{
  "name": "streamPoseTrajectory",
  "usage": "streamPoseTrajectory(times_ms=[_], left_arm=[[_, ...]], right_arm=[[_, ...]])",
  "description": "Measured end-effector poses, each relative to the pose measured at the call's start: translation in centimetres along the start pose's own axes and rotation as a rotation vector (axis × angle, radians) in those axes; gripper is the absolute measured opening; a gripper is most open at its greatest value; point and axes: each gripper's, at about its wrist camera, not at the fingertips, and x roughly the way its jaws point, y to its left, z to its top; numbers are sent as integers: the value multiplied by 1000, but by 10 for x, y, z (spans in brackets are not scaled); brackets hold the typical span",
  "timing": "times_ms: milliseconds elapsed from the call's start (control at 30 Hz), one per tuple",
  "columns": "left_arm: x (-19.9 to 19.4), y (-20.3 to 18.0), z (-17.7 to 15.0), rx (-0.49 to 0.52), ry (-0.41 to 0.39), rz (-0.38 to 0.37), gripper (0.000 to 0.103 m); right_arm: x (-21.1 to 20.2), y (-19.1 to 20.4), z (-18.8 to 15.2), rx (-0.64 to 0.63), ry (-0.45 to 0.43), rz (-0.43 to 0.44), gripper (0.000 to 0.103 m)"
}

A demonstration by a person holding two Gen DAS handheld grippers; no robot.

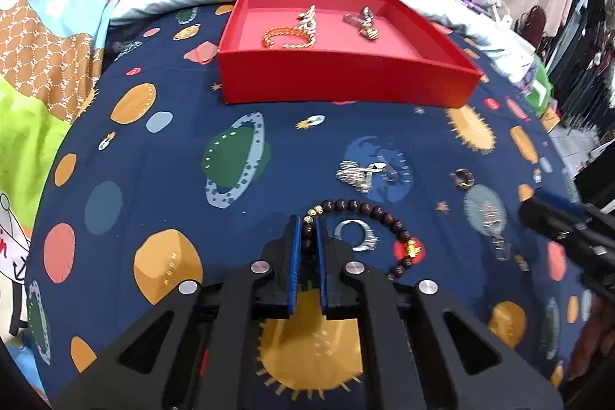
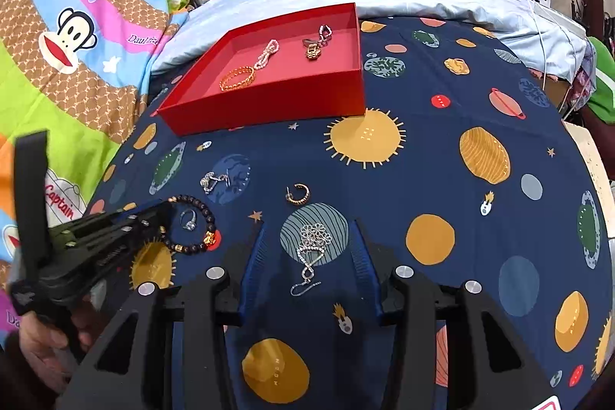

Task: Organize jewelry
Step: 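Grasp the black bead bracelet with the left gripper while the right gripper moves to the silver pieces, then grasp the small silver ring with the right gripper while the left gripper holds the bead bracelet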

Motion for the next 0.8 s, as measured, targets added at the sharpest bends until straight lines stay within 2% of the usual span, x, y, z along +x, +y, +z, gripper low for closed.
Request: streamPoseTrajectory(times_ms=[167, 300, 633, 800], left_arm=[[-27, -4, 4, -28, -26, -91, 7], [-51, -9, 4, -27, -55, -124, 7], [-81, -8, -3, -20, -83, -131, 7], [-85, -6, -7, -27, -85, -120, 7]], right_arm=[[-1, -1, -5, -5, 8, -2, 43], [-3, 0, -10, -9, 13, -1, 43], [-6, 8, -39, -22, 57, 13, 43], [-7, 7, -40, -10, 51, 16, 43]])
